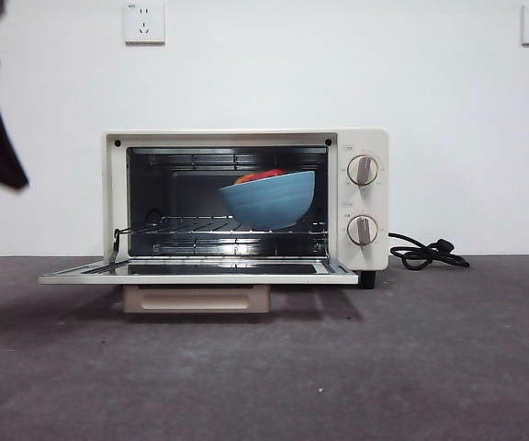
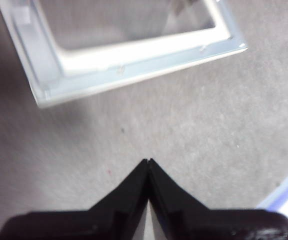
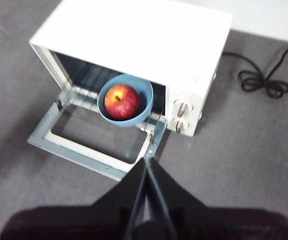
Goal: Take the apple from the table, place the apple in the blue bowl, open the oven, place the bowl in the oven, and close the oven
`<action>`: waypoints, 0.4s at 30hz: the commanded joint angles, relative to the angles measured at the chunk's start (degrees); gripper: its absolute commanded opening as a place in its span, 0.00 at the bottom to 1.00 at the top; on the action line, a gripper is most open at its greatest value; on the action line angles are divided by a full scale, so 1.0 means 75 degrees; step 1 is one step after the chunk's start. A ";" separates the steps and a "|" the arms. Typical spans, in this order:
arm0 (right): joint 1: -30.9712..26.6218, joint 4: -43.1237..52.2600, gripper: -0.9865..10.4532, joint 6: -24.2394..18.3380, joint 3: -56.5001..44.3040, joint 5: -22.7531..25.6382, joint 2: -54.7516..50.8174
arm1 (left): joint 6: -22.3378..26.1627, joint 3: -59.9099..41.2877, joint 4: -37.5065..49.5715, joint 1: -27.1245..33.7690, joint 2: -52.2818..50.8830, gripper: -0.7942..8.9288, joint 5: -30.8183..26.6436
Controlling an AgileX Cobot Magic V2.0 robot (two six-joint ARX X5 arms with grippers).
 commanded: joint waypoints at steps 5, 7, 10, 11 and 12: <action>0.0012 -0.0163 0.08 -0.0102 0.0020 0.0108 -0.0944 | -0.0434 -0.0187 0.0962 0.0694 0.1419 0.07 0.0478; 0.0012 -0.0169 0.08 -0.0102 0.0020 0.0114 -0.1172 | -0.0749 -0.0187 0.1419 0.0927 0.1737 0.07 0.0766; 0.0012 -0.0175 0.08 -0.0105 0.0020 0.0114 -0.1431 | -0.1279 -0.0187 0.2040 0.1239 0.2092 0.07 0.1236; 0.0012 -0.0175 0.08 -0.0105 0.0020 0.0114 -0.1495 | -0.1396 -0.0187 0.2194 0.1294 0.2174 0.07 0.1239; 0.0012 -0.0175 0.08 -0.0105 0.0020 0.0111 -0.1559 | -0.1507 -0.0187 0.2320 0.1341 0.2244 0.07 0.1201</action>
